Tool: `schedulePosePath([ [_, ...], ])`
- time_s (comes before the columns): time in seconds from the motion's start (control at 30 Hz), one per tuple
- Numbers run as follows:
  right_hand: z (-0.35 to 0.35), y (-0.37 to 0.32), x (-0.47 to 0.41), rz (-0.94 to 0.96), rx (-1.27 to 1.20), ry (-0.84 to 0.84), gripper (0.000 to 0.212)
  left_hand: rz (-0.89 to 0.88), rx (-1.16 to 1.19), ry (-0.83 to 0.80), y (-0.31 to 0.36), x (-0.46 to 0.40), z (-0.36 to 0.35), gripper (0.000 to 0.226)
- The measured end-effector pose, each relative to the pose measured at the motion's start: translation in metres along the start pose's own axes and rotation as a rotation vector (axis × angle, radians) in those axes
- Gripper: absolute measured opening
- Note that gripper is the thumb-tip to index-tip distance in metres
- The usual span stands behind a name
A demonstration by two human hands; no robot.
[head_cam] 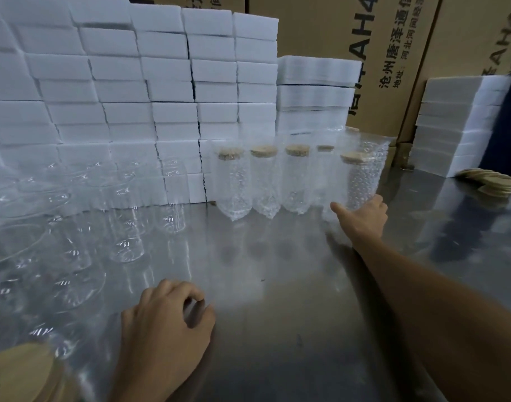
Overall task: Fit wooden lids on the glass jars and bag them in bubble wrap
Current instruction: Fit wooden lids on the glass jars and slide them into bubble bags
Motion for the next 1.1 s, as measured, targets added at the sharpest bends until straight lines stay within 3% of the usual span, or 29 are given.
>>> schedulePosePath([
  [0.6,0.005,0.004,0.016,-0.038,-0.025,0.005,0.103,0.044,-0.006,-0.015,-0.001,0.0,0.0,0.013],
  [0.8,0.016,0.002,0.058,-0.067,-0.139,0.121,0.076,0.042,-0.032,-0.026,-0.002,0.0,-0.003,0.014],
  [0.93,-0.008,-0.008,0.109,0.016,-0.22,-0.08,0.055,0.062,0.023,-0.045,-0.004,0.001,-0.003,0.012],
  [1.1,-0.051,-0.029,0.178,0.086,-0.222,-0.336,0.046,0.104,0.224,0.042,-0.006,0.002,0.001,0.021],
])
Point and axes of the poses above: each hand's wrist, its own x-axis away from the middle knuckle, its own z-axis out of the back of the hand, y = z × x, the point moved 5 cm from there along -x, towards the middle knuckle, and after that the axes turned 12 degrees about -z, right-handed, at the moved point
